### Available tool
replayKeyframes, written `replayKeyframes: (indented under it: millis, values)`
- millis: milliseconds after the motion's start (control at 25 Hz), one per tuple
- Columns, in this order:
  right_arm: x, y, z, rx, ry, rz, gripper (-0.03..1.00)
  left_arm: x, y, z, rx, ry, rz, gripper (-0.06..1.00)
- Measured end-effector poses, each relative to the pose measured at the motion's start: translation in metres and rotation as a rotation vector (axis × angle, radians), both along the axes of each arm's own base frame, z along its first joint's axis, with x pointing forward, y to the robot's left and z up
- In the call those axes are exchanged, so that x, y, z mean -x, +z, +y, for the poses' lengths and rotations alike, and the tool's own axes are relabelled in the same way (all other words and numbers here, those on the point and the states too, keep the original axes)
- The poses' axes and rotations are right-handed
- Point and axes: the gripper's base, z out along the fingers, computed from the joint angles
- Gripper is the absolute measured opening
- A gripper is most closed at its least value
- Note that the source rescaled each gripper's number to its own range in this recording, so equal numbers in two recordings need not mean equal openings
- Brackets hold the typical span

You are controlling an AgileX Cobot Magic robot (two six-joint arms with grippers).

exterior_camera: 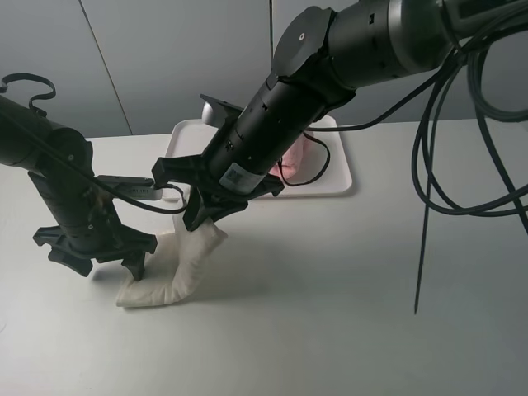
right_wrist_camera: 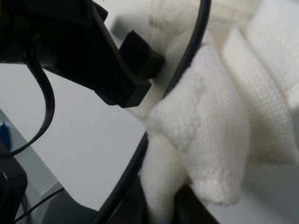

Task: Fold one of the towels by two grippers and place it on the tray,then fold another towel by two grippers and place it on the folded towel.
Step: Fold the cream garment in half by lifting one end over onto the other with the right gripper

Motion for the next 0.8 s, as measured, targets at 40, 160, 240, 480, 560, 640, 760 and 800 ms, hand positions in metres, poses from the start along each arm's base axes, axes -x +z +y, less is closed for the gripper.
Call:
replayKeyframes:
  millis: [40, 160, 240, 480, 560, 640, 760, 800]
  values:
    - [0.000, -0.002, 0.001, 0.001, 0.001, 0.004, 0.06, 0.000, 0.000, 0.000, 0.000, 0.000, 0.000, 1.00]
    - [0.004, -0.017, 0.009, 0.014, 0.008, 0.024, 0.06, -0.001, 0.001, 0.000, -0.004, -0.003, 0.001, 1.00]
    - [0.007, -0.023, 0.015, 0.015, 0.005, 0.026, 0.06, -0.002, 0.001, 0.000, -0.005, -0.004, 0.005, 1.00]
    - [0.006, -0.029, 0.022, -0.011, -0.027, -0.014, 0.06, -0.002, 0.001, -0.001, -0.004, -0.030, 0.014, 1.00]
    - [0.003, -0.028, 0.023, -0.025, -0.054, -0.032, 0.06, -0.002, 0.001, -0.001, -0.002, -0.045, 0.016, 1.00]
    - [0.001, -0.027, 0.025, -0.041, -0.083, -0.039, 0.06, -0.002, 0.001, -0.001, -0.001, -0.053, 0.017, 1.00]
    - [-0.002, -0.026, 0.026, -0.057, -0.113, -0.046, 0.06, -0.002, 0.001, 0.000, 0.001, -0.051, 0.018, 1.00]
    - [-0.002, -0.026, 0.026, -0.059, -0.116, -0.048, 0.06, -0.002, 0.001, -0.001, 0.002, -0.055, 0.020, 1.00]
